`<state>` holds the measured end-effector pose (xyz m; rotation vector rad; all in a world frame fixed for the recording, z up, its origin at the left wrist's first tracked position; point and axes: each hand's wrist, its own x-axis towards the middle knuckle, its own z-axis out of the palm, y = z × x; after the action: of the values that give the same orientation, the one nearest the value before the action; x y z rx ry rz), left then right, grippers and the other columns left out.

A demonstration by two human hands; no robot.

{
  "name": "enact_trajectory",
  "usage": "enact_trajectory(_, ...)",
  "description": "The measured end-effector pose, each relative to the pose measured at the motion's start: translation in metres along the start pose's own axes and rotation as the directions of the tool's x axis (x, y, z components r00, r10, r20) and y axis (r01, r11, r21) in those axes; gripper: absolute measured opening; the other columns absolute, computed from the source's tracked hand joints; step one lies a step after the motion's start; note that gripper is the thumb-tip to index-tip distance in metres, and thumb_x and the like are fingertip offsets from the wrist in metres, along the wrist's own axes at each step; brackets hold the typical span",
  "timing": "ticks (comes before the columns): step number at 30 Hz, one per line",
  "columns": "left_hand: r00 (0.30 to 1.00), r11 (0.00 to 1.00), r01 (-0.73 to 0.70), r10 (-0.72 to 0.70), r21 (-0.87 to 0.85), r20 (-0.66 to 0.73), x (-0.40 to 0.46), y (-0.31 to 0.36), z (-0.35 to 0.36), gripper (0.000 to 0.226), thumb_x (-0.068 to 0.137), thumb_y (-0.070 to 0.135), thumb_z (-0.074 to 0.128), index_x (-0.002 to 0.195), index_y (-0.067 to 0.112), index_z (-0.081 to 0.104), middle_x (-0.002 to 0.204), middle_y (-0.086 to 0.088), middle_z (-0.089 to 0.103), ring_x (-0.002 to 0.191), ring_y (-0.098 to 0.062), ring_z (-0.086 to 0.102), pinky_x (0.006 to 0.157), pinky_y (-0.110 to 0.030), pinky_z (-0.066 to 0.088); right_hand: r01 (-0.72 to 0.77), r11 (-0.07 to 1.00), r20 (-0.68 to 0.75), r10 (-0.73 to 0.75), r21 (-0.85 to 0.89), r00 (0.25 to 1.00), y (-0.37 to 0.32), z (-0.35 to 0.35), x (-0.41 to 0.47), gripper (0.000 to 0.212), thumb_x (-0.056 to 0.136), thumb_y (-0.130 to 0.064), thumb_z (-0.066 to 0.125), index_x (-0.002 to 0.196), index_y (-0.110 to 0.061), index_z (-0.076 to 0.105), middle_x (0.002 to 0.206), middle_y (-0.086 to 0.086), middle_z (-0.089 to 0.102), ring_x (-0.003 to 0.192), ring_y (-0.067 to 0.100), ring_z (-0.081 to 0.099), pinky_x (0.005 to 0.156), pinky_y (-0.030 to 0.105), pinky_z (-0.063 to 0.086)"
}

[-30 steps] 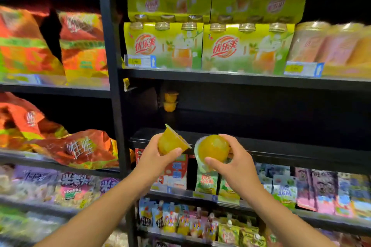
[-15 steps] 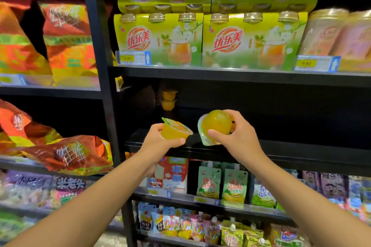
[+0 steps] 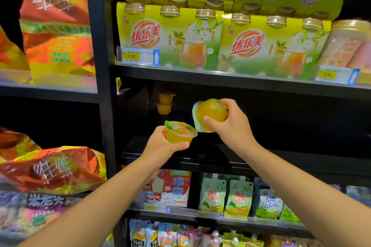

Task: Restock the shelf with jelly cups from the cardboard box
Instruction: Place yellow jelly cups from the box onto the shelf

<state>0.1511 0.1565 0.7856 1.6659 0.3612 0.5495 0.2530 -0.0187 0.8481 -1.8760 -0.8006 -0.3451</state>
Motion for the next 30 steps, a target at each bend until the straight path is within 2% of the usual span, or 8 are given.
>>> enact_trajectory(3, 0.999, 1.0, 0.014, -0.014, 0.002, 0.029, 0.014, -0.003, -0.001, 0.07, 0.068, 0.014, 0.09, 0.125, 0.021, 0.05, 0.112, 0.001, 0.067, 0.103, -0.01, 0.063, 0.078, -0.021, 0.047, -0.121, 0.984, -0.045, 0.128, 0.129, 0.991, -0.002, 0.015, 0.007, 0.058, 0.085, -0.028, 0.075, 0.136, -0.021, 0.047, 0.113, -0.007, 0.055, 0.097, 0.007, 0.057, 0.073, 0.02, 0.047)
enact_trajectory(6, 0.997, 1.0, 0.016, -0.018, 0.017, 0.078, 0.024, -0.006, -0.002, 0.066, 0.069, 0.011, 0.089, 0.122, 0.024, 0.051, 0.111, 0.002, 0.066, 0.101, -0.009, 0.063, 0.074, -0.019, 0.046, -0.245, 0.933, -0.032, 0.262, 0.263, 0.964, 0.0, 0.028, 0.013, 0.061, 0.088, -0.023, 0.07, 0.142, -0.021, 0.043, 0.12, -0.002, 0.054, 0.107, 0.015, 0.056, 0.093, 0.037, 0.053)
enact_trajectory(8, 0.995, 1.0, 0.005, -0.008, 0.028, 0.099, 0.03, -0.008, -0.002, 0.063, 0.07, 0.012, 0.088, 0.12, 0.026, 0.053, 0.11, 0.004, 0.067, 0.101, -0.009, 0.063, 0.073, -0.018, 0.046, -0.303, 0.891, -0.002, 0.323, 0.337, 0.946, 0.002, 0.035, 0.015, 0.057, 0.089, -0.02, 0.067, 0.141, -0.023, 0.044, 0.12, -0.002, 0.054, 0.11, 0.016, 0.056, 0.099, 0.042, 0.051)
enact_trajectory(13, 0.99, 0.999, -0.008, 0.002, 0.044, 0.14, 0.039, -0.017, 0.001, 0.059, 0.07, 0.01, 0.087, 0.118, 0.026, 0.056, 0.109, 0.002, 0.069, 0.101, -0.011, 0.065, 0.077, -0.021, 0.049, -0.391, 0.789, 0.066, 0.412, 0.474, 0.909, 0.011, 0.055, 0.013, 0.057, 0.085, -0.016, 0.067, 0.139, -0.024, 0.047, 0.122, 0.002, 0.059, 0.114, 0.02, 0.058, 0.104, 0.044, 0.048)
enact_trajectory(16, 0.986, 0.997, -0.021, 0.01, 0.068, 0.164, 0.041, -0.021, 0.003, 0.056, 0.07, 0.01, 0.087, 0.117, 0.024, 0.061, 0.107, 0.003, 0.072, 0.099, -0.01, 0.067, 0.078, -0.022, 0.05, -0.413, 0.736, 0.13, 0.411, 0.537, 0.902, 0.018, 0.065, 0.01, 0.057, 0.08, -0.016, 0.07, 0.134, -0.021, 0.053, 0.121, 0.005, 0.065, 0.114, 0.021, 0.062, 0.103, 0.045, 0.05)
enact_trajectory(21, 0.985, 0.997, -0.051, 0.041, 0.057, 0.17, 0.039, -0.021, 0.001, 0.057, 0.071, 0.014, 0.088, 0.118, 0.028, 0.061, 0.106, 0.007, 0.072, 0.097, -0.005, 0.068, 0.079, -0.02, 0.05, -0.392, 0.751, 0.206, 0.334, 0.532, 0.92, 0.027, 0.069, 0.0, 0.05, 0.088, -0.014, 0.071, 0.133, -0.025, 0.053, 0.122, 0.002, 0.066, 0.114, 0.015, 0.063, 0.088, 0.03, 0.053)
enact_trajectory(26, 0.987, 0.996, -0.053, 0.041, 0.072, 0.158, 0.038, -0.022, -0.002, 0.056, 0.072, 0.015, 0.088, 0.119, 0.029, 0.06, 0.107, 0.008, 0.071, 0.099, -0.006, 0.067, 0.083, -0.022, 0.051, -0.363, 0.839, 0.235, 0.289, 0.405, 0.928, 0.041, 0.061, -0.003, 0.055, 0.085, -0.027, 0.077, 0.135, -0.028, 0.052, 0.125, -0.002, 0.065, 0.117, 0.014, 0.062, 0.099, 0.035, 0.051)
enact_trajectory(30, 0.986, 0.989, -0.047, 0.024, 0.137, 0.165, 0.04, -0.023, 0.0, 0.056, 0.071, 0.017, 0.088, 0.119, 0.026, 0.06, 0.107, 0.007, 0.07, 0.1, -0.008, 0.066, 0.083, -0.024, 0.051, -0.377, 0.872, 0.234, 0.314, 0.313, 0.92, 0.046, 0.052, -0.003, 0.047, 0.088, -0.019, 0.074, 0.13, -0.025, 0.054, 0.119, -0.003, 0.068, 0.111, 0.01, 0.064, 0.098, 0.034, 0.052)
